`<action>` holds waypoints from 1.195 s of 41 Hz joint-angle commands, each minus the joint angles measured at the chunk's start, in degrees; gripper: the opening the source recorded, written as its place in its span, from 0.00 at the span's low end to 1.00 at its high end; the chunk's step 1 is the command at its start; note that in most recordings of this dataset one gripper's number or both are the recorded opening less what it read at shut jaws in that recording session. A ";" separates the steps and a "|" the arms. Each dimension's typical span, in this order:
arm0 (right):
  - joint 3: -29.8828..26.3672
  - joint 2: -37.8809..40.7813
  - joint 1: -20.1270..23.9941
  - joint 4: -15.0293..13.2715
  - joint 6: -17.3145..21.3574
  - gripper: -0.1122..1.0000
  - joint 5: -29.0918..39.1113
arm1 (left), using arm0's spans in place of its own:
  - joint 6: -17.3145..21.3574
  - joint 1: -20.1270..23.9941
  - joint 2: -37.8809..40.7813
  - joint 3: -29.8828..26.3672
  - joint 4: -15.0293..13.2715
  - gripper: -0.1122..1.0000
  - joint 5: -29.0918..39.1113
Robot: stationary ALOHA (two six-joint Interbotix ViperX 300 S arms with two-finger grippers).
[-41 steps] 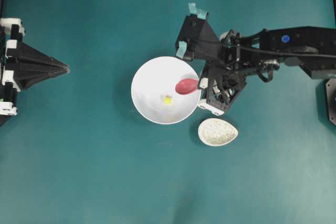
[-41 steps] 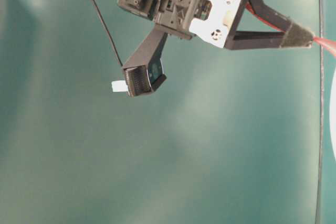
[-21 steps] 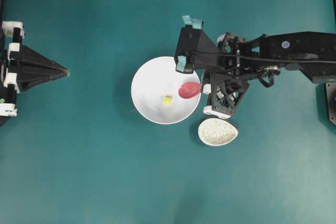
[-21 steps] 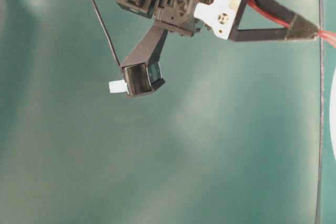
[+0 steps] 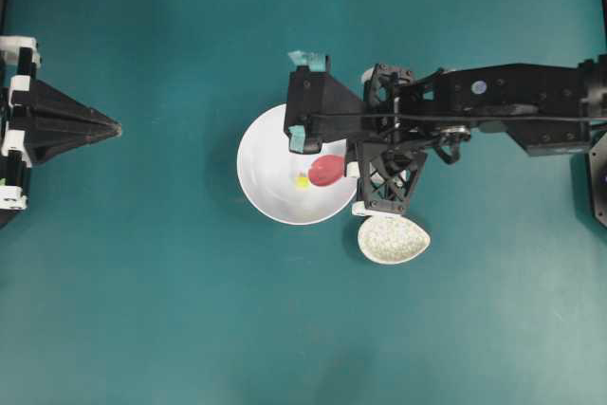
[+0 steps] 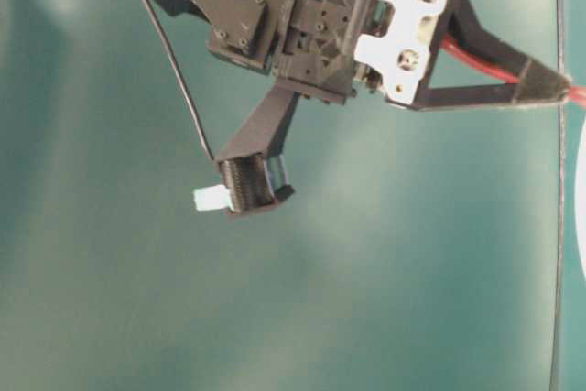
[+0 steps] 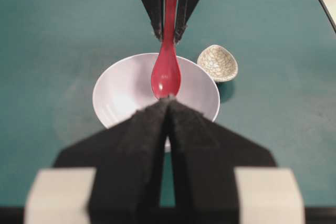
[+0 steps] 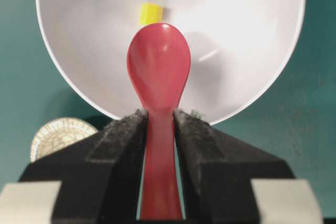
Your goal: Scoop the yellow hexagonal prism block from the bowl with a spoon using the right arm.
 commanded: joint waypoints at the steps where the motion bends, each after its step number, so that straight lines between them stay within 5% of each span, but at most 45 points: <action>1: -1.85 -0.35 0.18 0.00 -0.18 0.33 1.23 | -0.09 0.00 0.18 -1.67 0.09 0.10 -0.09; 30: -2.81 3.34 0.18 0.18 -0.18 0.33 1.85 | -0.09 0.00 -0.44 -1.76 0.09 0.10 -0.09; 49: -3.96 5.27 1.05 0.09 -0.18 0.33 -6.06 | -0.09 0.00 -0.53 -1.76 0.09 0.10 0.00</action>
